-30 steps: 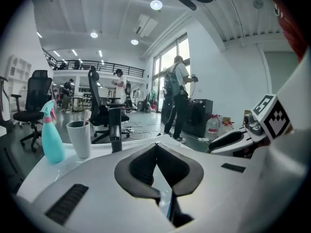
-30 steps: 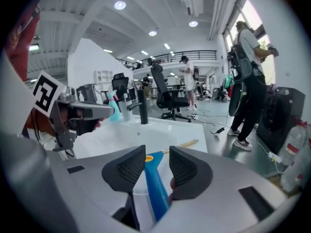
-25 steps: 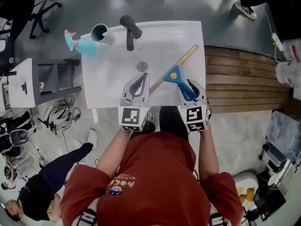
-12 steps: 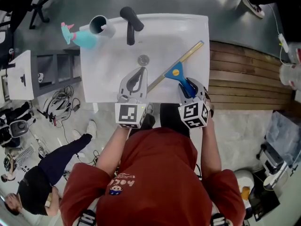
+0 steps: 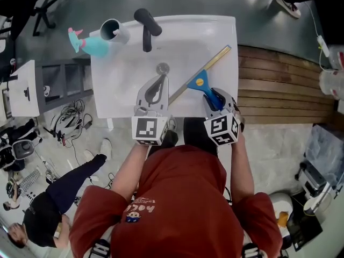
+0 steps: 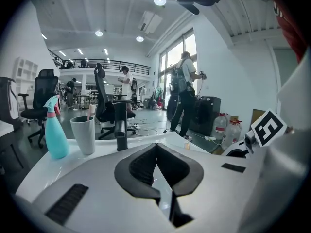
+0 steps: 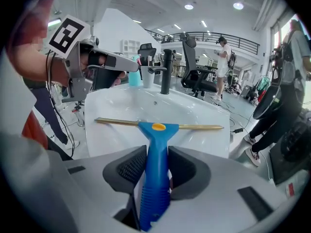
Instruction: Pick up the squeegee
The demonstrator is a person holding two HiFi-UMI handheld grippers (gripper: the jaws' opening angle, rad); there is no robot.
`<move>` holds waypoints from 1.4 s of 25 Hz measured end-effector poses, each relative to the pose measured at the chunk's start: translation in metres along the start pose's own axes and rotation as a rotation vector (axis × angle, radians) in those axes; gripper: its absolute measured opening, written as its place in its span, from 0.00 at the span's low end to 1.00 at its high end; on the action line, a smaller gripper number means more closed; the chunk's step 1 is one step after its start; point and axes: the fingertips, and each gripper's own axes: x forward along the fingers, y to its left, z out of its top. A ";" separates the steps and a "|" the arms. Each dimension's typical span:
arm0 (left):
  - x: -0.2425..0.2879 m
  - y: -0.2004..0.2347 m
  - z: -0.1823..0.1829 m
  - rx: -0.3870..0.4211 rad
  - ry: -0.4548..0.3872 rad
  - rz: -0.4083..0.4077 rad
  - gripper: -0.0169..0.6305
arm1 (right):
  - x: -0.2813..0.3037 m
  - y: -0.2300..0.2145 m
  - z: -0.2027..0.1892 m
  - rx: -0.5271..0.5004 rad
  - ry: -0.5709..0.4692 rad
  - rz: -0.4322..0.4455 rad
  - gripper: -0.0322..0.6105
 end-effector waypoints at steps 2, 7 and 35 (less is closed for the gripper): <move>-0.002 0.000 0.001 0.000 -0.004 -0.001 0.05 | -0.002 0.001 0.000 0.002 -0.004 0.002 0.28; -0.012 -0.002 0.004 0.008 -0.020 -0.009 0.05 | -0.011 0.004 0.003 0.008 -0.020 -0.020 0.28; -0.148 0.004 0.058 0.046 -0.213 -0.112 0.05 | -0.147 0.050 0.068 0.208 -0.300 -0.421 0.27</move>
